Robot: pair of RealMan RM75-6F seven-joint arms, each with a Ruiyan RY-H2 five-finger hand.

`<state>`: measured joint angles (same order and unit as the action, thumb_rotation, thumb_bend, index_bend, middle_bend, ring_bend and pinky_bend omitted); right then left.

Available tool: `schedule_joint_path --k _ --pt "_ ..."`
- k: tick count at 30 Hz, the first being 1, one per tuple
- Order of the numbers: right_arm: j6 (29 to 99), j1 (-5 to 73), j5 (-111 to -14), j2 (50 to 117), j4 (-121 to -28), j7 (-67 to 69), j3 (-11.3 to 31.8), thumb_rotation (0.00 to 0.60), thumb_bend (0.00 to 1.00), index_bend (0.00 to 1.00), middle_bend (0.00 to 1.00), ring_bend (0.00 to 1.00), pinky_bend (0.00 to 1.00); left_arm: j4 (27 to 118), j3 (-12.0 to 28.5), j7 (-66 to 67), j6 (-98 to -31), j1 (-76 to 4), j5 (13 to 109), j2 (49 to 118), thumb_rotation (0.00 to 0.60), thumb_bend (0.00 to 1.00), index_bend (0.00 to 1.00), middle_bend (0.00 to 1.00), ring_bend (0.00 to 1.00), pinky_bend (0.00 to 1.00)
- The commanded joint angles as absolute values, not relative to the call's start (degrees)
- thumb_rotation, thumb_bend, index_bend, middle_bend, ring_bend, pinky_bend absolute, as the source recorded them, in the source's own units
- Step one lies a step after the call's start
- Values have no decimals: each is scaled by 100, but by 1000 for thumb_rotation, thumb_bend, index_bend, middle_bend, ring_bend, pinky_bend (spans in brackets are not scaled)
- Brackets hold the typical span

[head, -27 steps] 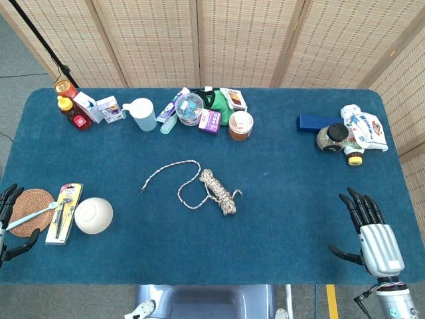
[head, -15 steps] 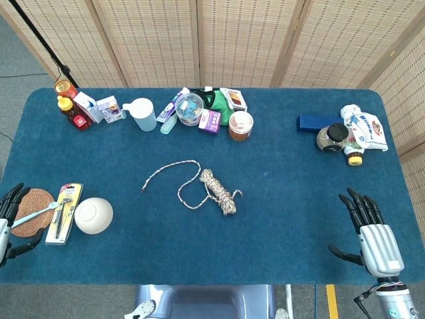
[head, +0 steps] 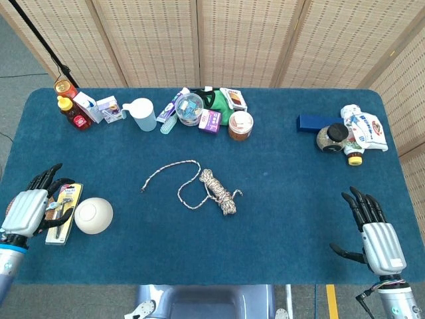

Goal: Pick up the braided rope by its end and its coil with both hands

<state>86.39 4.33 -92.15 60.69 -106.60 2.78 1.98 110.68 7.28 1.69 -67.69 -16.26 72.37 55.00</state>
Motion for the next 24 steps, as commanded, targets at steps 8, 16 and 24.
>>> schedule_joint_path --k 8,16,24 --pt "8501 493 -9139 6078 -10601 352 199 600 0 0 0 0 0 10809 1431 1972 -6107 -3110 4887 6697 600 314 275 0 0 72" --pt "8388 546 -9006 6122 -10536 338 233 600 0 0 0 0 0 9816 1728 2728 -6226 -4034 3730 8063 600 314 276 0 0 72" --pt "8319 581 -8909 6168 -10490 289 259 600 0 0 0 0 0 9261 1776 3028 -6280 -4415 3268 8614 600 314 277 0 0 70"
